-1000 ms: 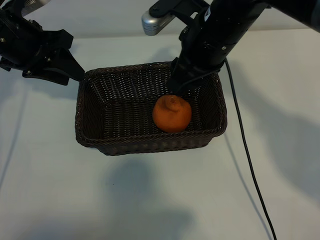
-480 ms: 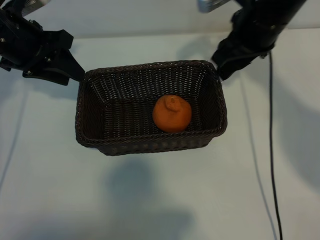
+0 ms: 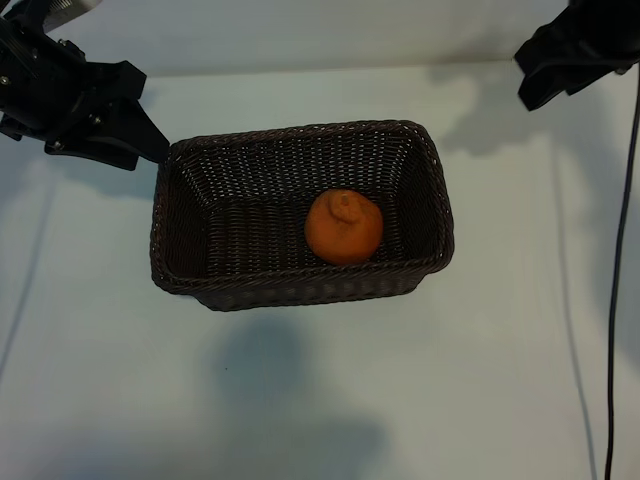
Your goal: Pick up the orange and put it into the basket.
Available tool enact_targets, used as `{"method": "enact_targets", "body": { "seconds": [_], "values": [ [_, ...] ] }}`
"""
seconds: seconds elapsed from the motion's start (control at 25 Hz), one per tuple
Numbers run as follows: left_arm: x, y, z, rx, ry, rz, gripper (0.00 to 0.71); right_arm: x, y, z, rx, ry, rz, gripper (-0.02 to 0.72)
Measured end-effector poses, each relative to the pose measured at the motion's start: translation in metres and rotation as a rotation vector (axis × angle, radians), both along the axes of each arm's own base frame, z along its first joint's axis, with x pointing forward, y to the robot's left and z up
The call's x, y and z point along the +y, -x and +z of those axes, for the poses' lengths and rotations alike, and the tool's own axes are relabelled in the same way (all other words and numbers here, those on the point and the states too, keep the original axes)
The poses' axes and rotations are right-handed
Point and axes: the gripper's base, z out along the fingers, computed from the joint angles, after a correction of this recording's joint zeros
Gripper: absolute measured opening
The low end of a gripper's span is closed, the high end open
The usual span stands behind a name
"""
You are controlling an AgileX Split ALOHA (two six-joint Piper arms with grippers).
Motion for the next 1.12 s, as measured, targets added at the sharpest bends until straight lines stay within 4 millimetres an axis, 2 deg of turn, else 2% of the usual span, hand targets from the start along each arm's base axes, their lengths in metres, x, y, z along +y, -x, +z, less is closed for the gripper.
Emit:
{"method": "enact_targets", "body": {
  "seconds": [0.32,0.48,0.76,1.12],
  "values": [
    [0.000,0.000,0.000,0.000,0.000,0.000,0.425,-0.001,0.010,0.018,-0.042,-0.010,-0.021,0.467],
    [0.000,0.000,0.000,0.000,0.000,0.000,0.425,-0.001,0.026,0.030,-0.068,-0.013,-0.025,0.467],
    [0.000,0.000,0.000,0.000,0.002,0.000,0.425,-0.001,0.049,0.020,-0.016,-0.024,-0.026,0.467],
    [0.000,0.000,0.000,0.000,0.004,0.001,0.425,0.000,0.051,0.019,-0.010,-0.039,-0.022,0.467]
  ]
}}
